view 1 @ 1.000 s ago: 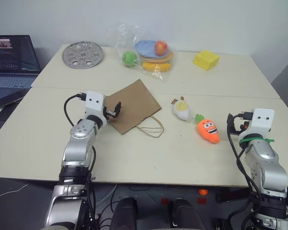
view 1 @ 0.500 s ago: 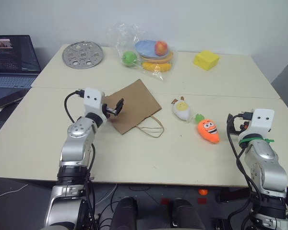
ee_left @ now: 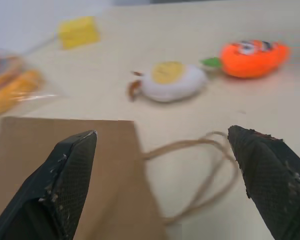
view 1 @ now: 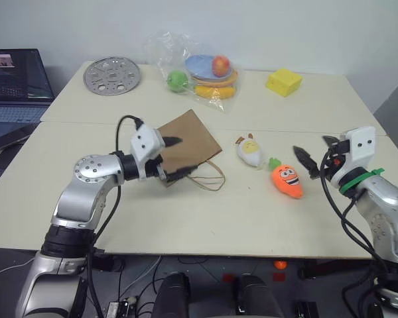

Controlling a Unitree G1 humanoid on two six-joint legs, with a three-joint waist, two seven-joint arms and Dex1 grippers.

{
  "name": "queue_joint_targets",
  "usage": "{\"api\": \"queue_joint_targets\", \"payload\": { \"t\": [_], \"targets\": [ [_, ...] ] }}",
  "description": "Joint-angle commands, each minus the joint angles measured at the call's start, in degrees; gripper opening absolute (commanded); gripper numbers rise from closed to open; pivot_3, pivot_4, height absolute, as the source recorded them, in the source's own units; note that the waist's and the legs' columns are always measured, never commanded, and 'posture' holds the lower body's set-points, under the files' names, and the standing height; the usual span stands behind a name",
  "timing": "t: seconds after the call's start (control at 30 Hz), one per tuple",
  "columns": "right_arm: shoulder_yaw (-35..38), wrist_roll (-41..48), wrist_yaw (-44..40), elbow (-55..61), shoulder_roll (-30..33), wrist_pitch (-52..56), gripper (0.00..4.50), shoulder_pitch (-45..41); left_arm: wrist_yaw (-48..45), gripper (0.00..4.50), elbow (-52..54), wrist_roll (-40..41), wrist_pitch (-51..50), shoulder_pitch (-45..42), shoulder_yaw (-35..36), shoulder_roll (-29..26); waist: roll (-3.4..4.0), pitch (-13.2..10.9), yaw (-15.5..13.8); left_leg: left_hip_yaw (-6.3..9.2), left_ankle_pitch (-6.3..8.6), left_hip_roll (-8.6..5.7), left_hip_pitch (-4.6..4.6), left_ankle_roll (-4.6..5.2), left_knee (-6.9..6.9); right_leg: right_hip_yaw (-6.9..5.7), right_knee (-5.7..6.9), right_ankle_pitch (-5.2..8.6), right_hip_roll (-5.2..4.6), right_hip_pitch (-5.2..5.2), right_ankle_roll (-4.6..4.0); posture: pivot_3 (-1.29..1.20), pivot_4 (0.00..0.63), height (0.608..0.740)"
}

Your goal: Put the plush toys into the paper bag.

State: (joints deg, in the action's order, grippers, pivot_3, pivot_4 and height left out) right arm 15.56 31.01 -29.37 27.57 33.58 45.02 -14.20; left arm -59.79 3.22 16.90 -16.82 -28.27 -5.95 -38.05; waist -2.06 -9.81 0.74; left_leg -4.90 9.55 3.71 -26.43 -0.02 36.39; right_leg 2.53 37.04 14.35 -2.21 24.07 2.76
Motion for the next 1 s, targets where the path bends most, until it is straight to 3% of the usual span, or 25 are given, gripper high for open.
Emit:
{"api": "queue_joint_targets", "payload": {
  "t": [0.03, 0.37, 0.83, 1.0],
  "targets": [
    [-0.69, 9.86, -4.29, 8.19, 2.91, 7.11, 4.5, 0.64, -2.0, 4.47, 0.21, -4.05, 4.44, -1.34, -4.93, 0.99, 0.0, 0.0, -0.17, 0.01, 0.0, -0.01, 0.01, 0.0, -0.03, -0.01, 0.0, 0.03, 0.0, 0.0, -0.04, 0.0, 0.15, 0.74],
    [-5.57, 9.95, 4.91, 14.43, -0.32, 8.99, 4.5, 2.47, 2.94, 4.47, -11.7, -12.36, 11.86, -5.66, -9.38, 8.78, -0.01, 0.0, -0.55, 0.06, -0.01, -0.03, -0.01, 0.01, 0.02, -0.03, 0.0, 0.03, 0.01, 0.0, -0.03, 0.0, 0.15, 0.74],
    [-5.6, 7.08, 9.31, 14.66, -0.78, 7.62, 4.5, 3.45, 2.17, 0.17, -17.34, -13.37, 16.59, -7.17, -8.84, 10.63, -0.01, 0.0, -0.53, 0.05, -0.01, -0.03, -0.01, 0.02, 0.03, -0.04, 0.05, 0.02, 0.06, 0.01, 0.03, 0.0, 0.15, 0.74],
    [-6.12, 6.72, 9.16, 14.12, -0.67, 6.81, 4.5, 3.34, 0.76, 0.03, -17.28, -10.89, 14.82, -8.79, -7.05, 10.79, -0.01, 0.0, -0.52, 0.05, -0.01, -0.03, -0.02, 0.02, 0.03, -0.05, 0.05, 0.02, 0.06, 0.0, 0.03, 0.0, 0.15, 0.74]
  ]
}}
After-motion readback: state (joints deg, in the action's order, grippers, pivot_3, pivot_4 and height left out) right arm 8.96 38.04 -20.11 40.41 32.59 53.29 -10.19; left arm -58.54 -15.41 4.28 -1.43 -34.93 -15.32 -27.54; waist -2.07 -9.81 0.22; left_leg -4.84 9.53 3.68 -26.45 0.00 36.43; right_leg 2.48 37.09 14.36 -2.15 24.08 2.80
